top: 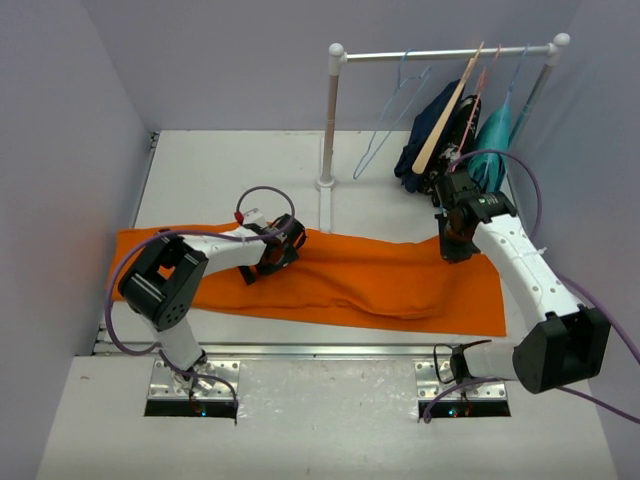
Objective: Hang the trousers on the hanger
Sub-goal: Fold the trousers at the center of the board.
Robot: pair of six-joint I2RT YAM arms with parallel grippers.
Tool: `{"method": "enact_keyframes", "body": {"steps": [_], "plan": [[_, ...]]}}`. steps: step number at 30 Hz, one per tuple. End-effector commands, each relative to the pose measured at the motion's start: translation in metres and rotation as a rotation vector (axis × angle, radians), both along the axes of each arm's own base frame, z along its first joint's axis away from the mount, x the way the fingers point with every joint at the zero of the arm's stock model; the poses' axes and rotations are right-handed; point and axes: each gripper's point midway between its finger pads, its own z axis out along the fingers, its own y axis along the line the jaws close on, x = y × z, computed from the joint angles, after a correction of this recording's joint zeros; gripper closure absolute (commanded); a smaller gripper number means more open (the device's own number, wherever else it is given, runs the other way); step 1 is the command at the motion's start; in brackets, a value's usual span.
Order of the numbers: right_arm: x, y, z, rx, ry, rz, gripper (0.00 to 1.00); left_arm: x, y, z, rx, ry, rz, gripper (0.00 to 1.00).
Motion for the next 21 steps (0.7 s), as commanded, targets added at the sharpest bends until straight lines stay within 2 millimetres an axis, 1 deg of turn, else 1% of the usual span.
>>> {"method": "enact_keyframes", "body": {"steps": [1, 3, 4, 5, 6, 7, 9, 10, 12, 13, 14, 16, 18, 21], "plan": [[-0.032, -0.031, 0.003, -0.159, 0.127, -0.009, 0.87, -0.005, -0.006, -0.013, -0.028, 0.025, -0.004, 0.0], [-0.032, -0.032, 0.004, -0.161, 0.111, -0.019, 0.8, -0.006, -0.004, -0.006, -0.027, 0.012, -0.006, 0.0], [-0.031, -0.033, 0.005, -0.169, 0.099, -0.028, 0.72, -0.007, -0.002, -0.001, -0.027, 0.005, -0.006, 0.0], [-0.028, -0.038, 0.007, -0.197, 0.085, -0.042, 0.56, -0.009, -0.001, 0.006, -0.029, -0.004, -0.007, 0.0], [-0.024, -0.04, 0.008, -0.213, 0.075, -0.05, 0.51, -0.01, 0.001, 0.011, -0.032, -0.014, -0.007, 0.0], [-0.016, -0.039, 0.007, -0.208, 0.06, -0.056, 0.49, -0.01, 0.001, 0.016, -0.036, -0.022, -0.011, 0.0], [0.006, -0.025, 0.006, -0.144, 0.007, -0.042, 0.47, -0.014, 0.004, 0.024, -0.04, -0.039, -0.01, 0.0], [0.014, -0.012, 0.003, -0.072, -0.01, -0.03, 0.43, -0.015, 0.007, 0.033, -0.044, -0.058, -0.003, 0.0], [0.031, 0.0, -0.003, 0.003, -0.079, -0.046, 0.36, -0.019, 0.017, 0.047, -0.024, -0.088, 0.033, 0.0], [0.034, 0.002, -0.008, 0.048, -0.1, -0.072, 0.35, -0.02, 0.021, 0.052, -0.016, -0.1, 0.041, 0.0], [0.034, 0.002, -0.016, 0.096, -0.116, -0.108, 0.35, -0.021, 0.024, 0.057, -0.008, -0.11, 0.045, 0.0], [0.03, -0.007, -0.036, 0.189, -0.138, -0.211, 0.35, -0.022, 0.028, 0.064, 0.003, -0.121, 0.028, 0.0], [0.022, -0.018, -0.051, 0.256, -0.168, -0.301, 0.36, -0.023, 0.027, 0.072, 0.001, -0.133, -0.009, 0.0], [0.012, -0.005, -0.073, 0.379, -0.161, -0.323, 0.36, -0.024, 0.019, 0.078, -0.019, -0.139, -0.069, 0.0]]}}
